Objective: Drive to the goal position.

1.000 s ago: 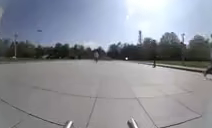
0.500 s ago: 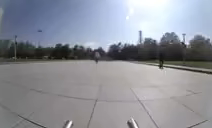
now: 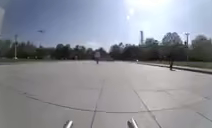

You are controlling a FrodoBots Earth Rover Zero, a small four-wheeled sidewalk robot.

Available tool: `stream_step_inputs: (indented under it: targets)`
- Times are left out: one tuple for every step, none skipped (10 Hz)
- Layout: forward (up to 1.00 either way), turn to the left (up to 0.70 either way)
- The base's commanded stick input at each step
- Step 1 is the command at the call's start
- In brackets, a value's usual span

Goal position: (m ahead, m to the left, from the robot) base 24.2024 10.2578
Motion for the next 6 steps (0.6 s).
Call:
stream_step_inputs:
  targets:
    - [1.0, 0.0]
    - [1.0, 0.0]
    - [1.0, 0.0]
    - [1.0, 0.0]
    - [1.0, 0.0]
    - [1.0, 0.0]
